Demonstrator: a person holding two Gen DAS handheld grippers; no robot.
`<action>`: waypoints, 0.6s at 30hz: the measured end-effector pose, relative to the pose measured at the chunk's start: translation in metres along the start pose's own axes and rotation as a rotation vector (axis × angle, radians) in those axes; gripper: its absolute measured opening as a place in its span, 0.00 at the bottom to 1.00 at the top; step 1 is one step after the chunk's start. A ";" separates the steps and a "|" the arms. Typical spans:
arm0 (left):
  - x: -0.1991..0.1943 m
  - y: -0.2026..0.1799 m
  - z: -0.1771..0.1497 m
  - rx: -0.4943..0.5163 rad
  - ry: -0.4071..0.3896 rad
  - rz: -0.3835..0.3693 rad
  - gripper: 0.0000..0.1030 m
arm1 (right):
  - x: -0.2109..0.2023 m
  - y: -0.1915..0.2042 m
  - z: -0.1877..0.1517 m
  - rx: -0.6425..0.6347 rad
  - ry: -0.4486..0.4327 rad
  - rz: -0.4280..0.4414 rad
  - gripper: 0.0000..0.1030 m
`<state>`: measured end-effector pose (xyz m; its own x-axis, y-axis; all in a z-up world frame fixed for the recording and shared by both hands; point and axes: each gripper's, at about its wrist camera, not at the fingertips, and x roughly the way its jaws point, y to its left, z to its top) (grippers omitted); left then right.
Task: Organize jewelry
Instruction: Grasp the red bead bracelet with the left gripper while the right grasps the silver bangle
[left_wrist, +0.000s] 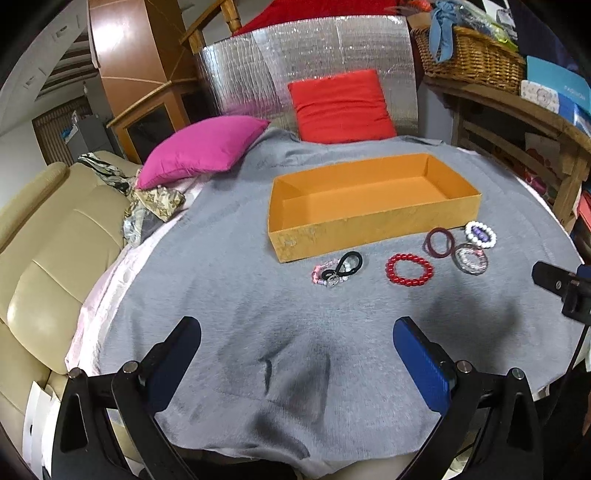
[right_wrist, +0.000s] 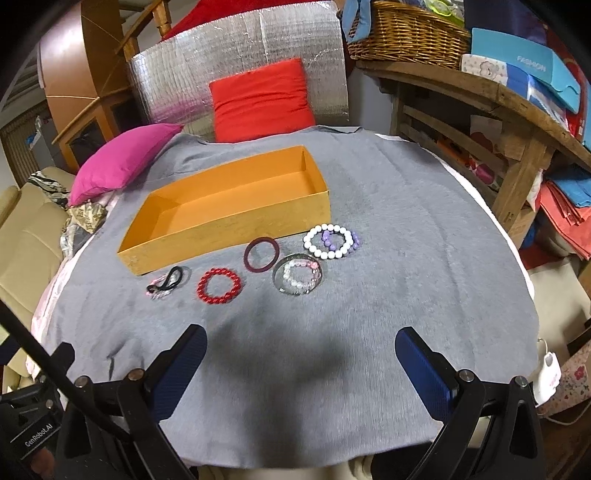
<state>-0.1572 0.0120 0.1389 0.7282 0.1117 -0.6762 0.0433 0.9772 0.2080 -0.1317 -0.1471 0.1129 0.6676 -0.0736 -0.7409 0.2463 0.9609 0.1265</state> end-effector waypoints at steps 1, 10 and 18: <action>0.005 -0.001 0.001 0.000 0.005 -0.001 1.00 | 0.008 -0.001 0.004 0.003 0.004 0.001 1.00; 0.090 -0.009 0.015 0.008 0.054 -0.053 1.00 | 0.075 -0.033 0.034 0.064 0.026 0.053 0.98; 0.153 -0.008 0.019 -0.012 0.136 -0.187 1.00 | 0.137 -0.072 0.047 0.198 0.182 0.125 0.62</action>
<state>-0.0333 0.0175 0.0467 0.6090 -0.0491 -0.7917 0.1602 0.9851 0.0622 -0.0252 -0.2392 0.0327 0.5686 0.1081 -0.8155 0.3147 0.8873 0.3371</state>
